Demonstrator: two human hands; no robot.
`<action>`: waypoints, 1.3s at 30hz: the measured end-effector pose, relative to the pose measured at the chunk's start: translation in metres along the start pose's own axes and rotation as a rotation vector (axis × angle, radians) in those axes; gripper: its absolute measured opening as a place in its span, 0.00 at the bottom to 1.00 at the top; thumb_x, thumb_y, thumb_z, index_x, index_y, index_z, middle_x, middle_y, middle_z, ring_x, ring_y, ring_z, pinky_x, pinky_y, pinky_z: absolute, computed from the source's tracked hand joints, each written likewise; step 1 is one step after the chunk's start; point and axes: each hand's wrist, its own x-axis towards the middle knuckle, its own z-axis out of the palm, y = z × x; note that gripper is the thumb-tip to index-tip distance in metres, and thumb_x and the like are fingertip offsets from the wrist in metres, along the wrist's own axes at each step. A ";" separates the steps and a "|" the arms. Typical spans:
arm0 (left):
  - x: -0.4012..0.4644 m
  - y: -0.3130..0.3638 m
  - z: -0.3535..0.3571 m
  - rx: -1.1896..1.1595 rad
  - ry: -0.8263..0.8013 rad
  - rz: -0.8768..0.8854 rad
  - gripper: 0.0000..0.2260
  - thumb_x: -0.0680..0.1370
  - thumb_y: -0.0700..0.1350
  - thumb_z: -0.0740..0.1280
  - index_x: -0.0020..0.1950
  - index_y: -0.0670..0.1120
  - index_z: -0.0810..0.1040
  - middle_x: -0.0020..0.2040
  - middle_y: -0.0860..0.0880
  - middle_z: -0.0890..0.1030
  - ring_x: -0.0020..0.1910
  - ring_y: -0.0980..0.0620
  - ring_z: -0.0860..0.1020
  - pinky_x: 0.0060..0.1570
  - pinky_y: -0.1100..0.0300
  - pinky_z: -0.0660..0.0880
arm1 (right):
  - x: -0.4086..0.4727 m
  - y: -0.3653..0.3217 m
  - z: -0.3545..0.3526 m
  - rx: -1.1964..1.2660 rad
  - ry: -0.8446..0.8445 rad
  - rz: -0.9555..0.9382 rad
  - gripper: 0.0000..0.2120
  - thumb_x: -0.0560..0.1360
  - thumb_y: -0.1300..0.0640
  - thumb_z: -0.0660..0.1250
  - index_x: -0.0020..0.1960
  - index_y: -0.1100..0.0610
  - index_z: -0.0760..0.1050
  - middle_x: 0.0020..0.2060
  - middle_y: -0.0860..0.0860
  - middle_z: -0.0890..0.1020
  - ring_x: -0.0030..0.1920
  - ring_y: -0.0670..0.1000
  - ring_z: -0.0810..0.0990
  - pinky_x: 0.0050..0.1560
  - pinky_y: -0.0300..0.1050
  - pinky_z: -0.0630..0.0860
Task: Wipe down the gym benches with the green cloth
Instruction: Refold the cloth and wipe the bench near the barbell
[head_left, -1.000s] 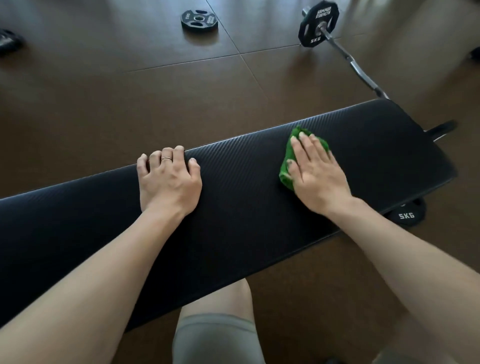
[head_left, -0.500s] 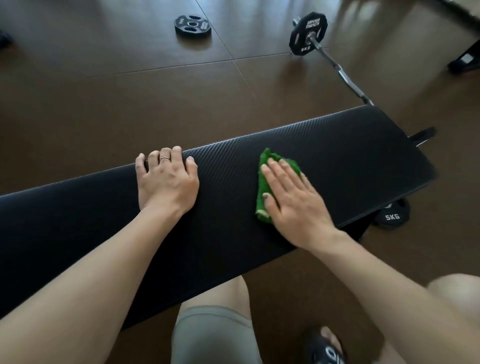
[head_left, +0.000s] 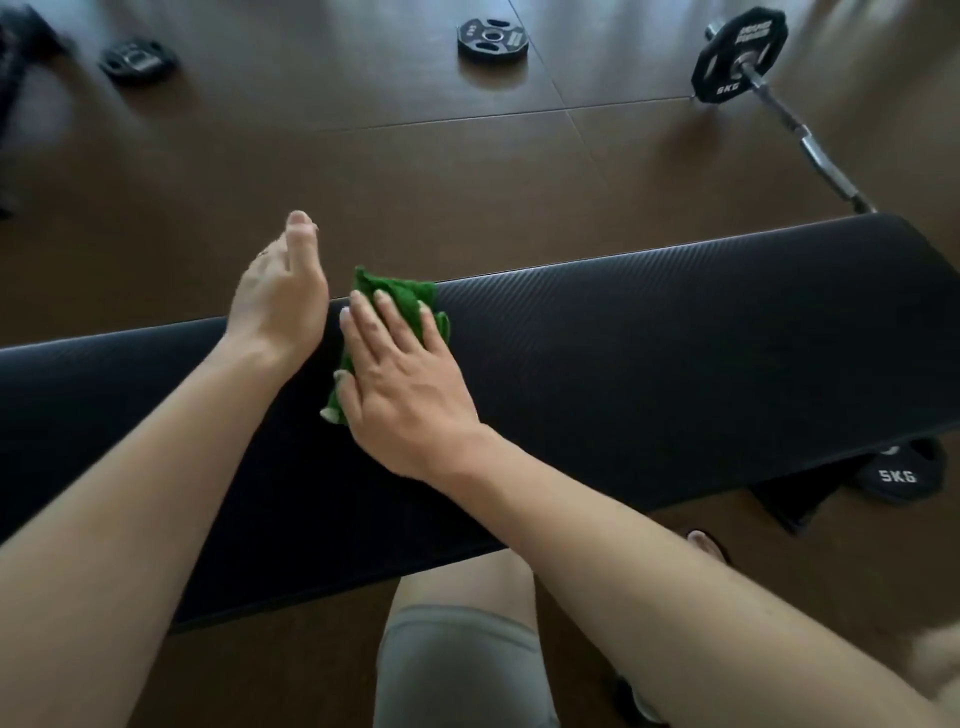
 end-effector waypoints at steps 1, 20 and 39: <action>-0.001 -0.009 -0.004 0.090 -0.031 -0.016 0.29 0.87 0.56 0.42 0.77 0.43 0.71 0.77 0.42 0.71 0.77 0.45 0.66 0.75 0.52 0.58 | -0.015 -0.001 0.002 -0.016 -0.010 -0.074 0.30 0.86 0.45 0.47 0.85 0.56 0.49 0.85 0.52 0.49 0.84 0.51 0.42 0.82 0.56 0.38; -0.010 -0.047 0.001 0.500 -0.169 0.018 0.26 0.86 0.54 0.42 0.77 0.48 0.69 0.78 0.45 0.69 0.78 0.44 0.64 0.78 0.45 0.54 | -0.063 0.016 -0.003 -0.035 -0.044 -0.146 0.30 0.85 0.43 0.47 0.85 0.51 0.51 0.84 0.47 0.50 0.84 0.48 0.42 0.83 0.53 0.38; -0.027 0.016 0.032 0.226 -0.377 0.398 0.27 0.82 0.54 0.66 0.80 0.51 0.65 0.77 0.49 0.70 0.77 0.47 0.65 0.77 0.49 0.61 | -0.035 0.108 -0.067 0.413 0.239 0.382 0.30 0.77 0.52 0.72 0.76 0.54 0.68 0.68 0.51 0.74 0.68 0.50 0.72 0.67 0.43 0.69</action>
